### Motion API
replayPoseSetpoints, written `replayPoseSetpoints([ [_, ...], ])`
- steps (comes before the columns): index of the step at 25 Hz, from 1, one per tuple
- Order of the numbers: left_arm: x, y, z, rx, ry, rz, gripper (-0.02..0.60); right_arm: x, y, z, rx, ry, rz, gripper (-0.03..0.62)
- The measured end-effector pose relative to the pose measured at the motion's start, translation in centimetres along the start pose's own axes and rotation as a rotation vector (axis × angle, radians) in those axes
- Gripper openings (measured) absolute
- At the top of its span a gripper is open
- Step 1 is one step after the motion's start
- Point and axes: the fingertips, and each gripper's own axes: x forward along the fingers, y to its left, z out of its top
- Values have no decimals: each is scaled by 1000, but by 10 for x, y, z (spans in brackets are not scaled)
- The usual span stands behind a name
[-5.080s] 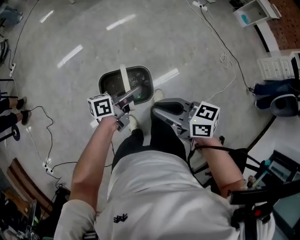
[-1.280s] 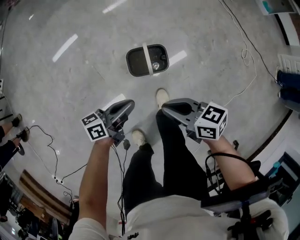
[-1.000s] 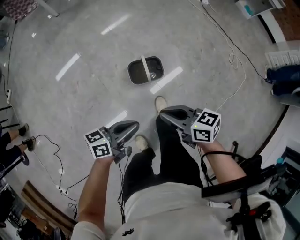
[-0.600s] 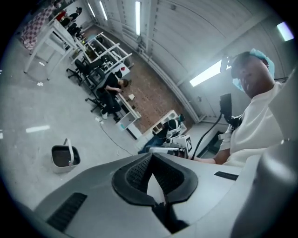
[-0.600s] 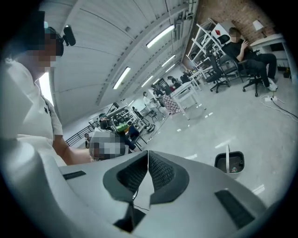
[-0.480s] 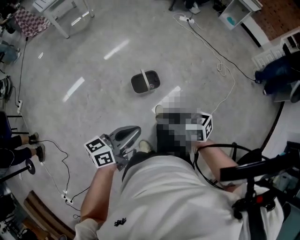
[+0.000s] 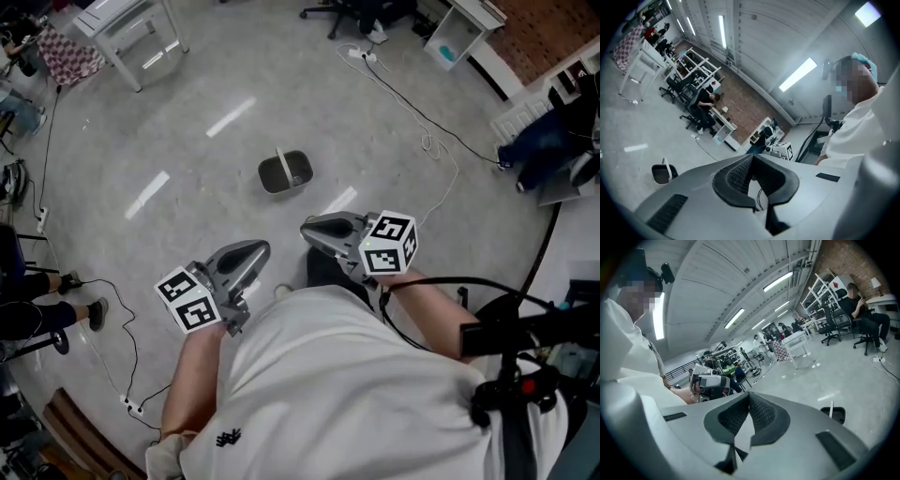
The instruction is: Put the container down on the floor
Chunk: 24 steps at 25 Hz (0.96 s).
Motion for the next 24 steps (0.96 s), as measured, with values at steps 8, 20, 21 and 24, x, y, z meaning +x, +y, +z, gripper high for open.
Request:
replayPoseSetpoints([
  [8,-18,0,-9,-28,-2,59,9,6,23,6,-40,28,28,15],
  [20,-15,14,-15,-53,22,91,9,14,16,4,-57,51,60,15],
  [21,-15,15,-15,-54,23,91,9,14,16,4,-60,53,61,15],
  [24,-13,17,-14,-54,22,86,9,14,15,2,-67,58,61,15],
])
